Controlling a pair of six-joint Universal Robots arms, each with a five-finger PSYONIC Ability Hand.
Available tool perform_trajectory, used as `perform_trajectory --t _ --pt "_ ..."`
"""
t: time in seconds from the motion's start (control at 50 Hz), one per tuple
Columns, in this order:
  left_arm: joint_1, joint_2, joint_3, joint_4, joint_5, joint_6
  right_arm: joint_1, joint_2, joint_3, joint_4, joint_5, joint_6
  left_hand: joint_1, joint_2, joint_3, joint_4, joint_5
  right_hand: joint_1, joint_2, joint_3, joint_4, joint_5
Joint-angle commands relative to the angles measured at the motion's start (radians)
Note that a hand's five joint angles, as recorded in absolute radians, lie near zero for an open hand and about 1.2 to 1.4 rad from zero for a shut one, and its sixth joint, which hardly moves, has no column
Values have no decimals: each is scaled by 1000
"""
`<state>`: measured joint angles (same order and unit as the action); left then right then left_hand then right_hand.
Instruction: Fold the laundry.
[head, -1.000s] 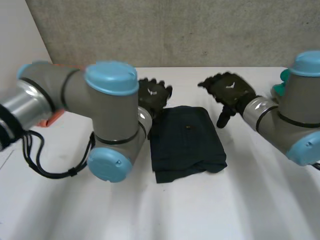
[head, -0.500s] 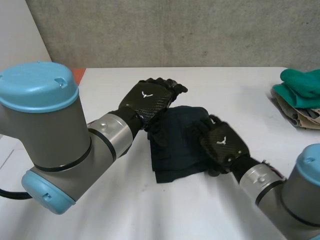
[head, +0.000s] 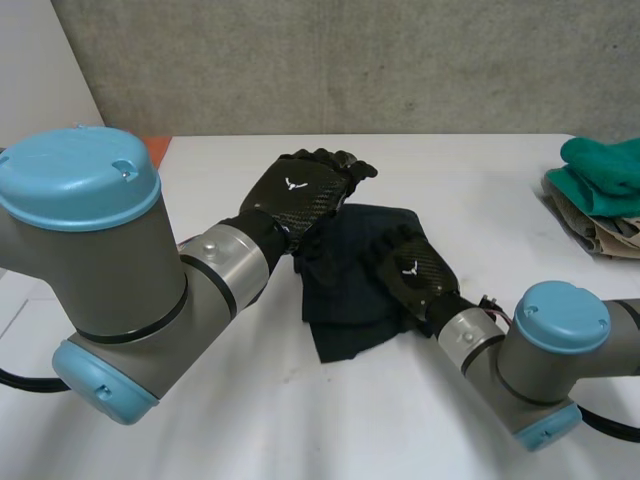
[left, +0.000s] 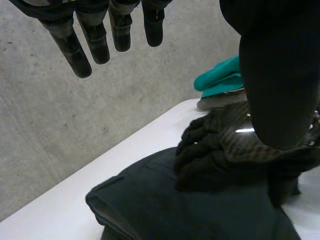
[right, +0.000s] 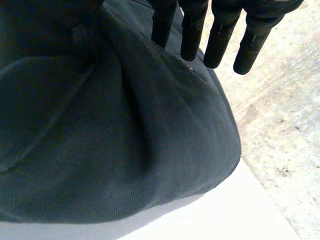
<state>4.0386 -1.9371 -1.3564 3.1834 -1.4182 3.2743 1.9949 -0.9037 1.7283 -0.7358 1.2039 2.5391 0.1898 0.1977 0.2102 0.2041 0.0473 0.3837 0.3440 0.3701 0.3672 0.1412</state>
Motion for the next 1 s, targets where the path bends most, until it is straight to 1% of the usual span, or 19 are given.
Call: perform_trajectory --t 0.02,0.04,0.1,0.12,0.16,0.24,0.3,0.44,0.5,0.6,0.66,0.74,0.76,0.82,0.88,0.9,0.92,0.98,1.0 --pt "-1 1 -3 0 -1 -1 5 28 -81 12 13 12 0 -8 -20 -14 -32 95 134 108 111 162" --pt "-1 0 -3 0 1 -1 8 35 -93 15 14 12 0 -8 -20 -14 -32 135 175 149 152 203" --pt "-1 0 -3 0 1 -1 8 60 -139 18 34 12 0 -8 -20 -14 -32 472 512 486 489 540" --pt "-1 0 -4 0 1 -2 10 66 -156 18 43 12 0 -8 -20 -14 -32 706 746 720 722 774" --pt "-1 0 -6 0 1 -1 8 68 -168 16 52 12 0 -8 -20 -14 -32 1011 1051 1025 1028 1079" --pt "-1 4 -3 0 1 -1 5 60 -220 16 98 13 -3 -11 -23 -17 -35 1013 1052 1026 1029 1081" --pt "-3 6 5 3 1 -2 1 49 -257 16 112 15 -3 -11 -23 -17 -35 1013 1052 1026 1029 1081" --pt "-6 9 29 49 1 1 -8 19 -357 19 112 98 -3 -11 -23 -17 -35 1013 1052 1026 1029 1081" --pt "-10 10 52 58 1 1 -21 -24 -417 10 103 157 -9 -17 -29 -23 -41 1013 1052 1026 1029 1081" --pt "-20 12 91 58 5 -1 -134 -49 -550 7 105 272 -11 -19 -32 -26 -44 1013 1052 1026 1029 1081" --pt "-29 13 112 58 13 -1 -179 -52 -611 16 102 305 -11 -19 -32 -26 -44 1013 1052 1026 1029 1081" --pt "-47 13 125 59 54 -1 -281 -50 -684 21 97 339 -11 -19 -32 -26 -44 1013 1052 1026 1029 1081" --pt "-52 13 125 59 62 -1 -332 -49 -702 24 88 348 -11 -19 -32 -26 -44 1013 1052 1026 1029 1081" --pt "-63 13 126 61 87 -2 -409 -41 -731 26 57 372 -11 -19 -32 -26 -44 1013 1052 1026 1029 1081" --pt "-69 13 126 61 91 -2 -502 -17 -765 24 -16 435 -11 -19 -32 -26 -44 1013 1052 1026 1029 1081" --pt "-69 13 126 61 90 -2 -525 -5 -774 24 -44 457 -11 -19 -32 -26 -44 1013 1052 1026 1029 1081" --pt "-70 13 126 61 91 -4 -574 26 -797 23 -97 505 -11 -19 -32 -26 -44 1013 1052 1026 1029 1081" --pt "-79 10 123 61 91 -16 -634 80 -820 10 -188 585 -11 -19 -32 -26 -44 1013 1052 1026 1029 1081" --pt "-82 10 122 61 91 -21 -666 116 -835 6 -245 634 -11 -19 -32 -26 -44 1013 1052 1026 1029 1081"
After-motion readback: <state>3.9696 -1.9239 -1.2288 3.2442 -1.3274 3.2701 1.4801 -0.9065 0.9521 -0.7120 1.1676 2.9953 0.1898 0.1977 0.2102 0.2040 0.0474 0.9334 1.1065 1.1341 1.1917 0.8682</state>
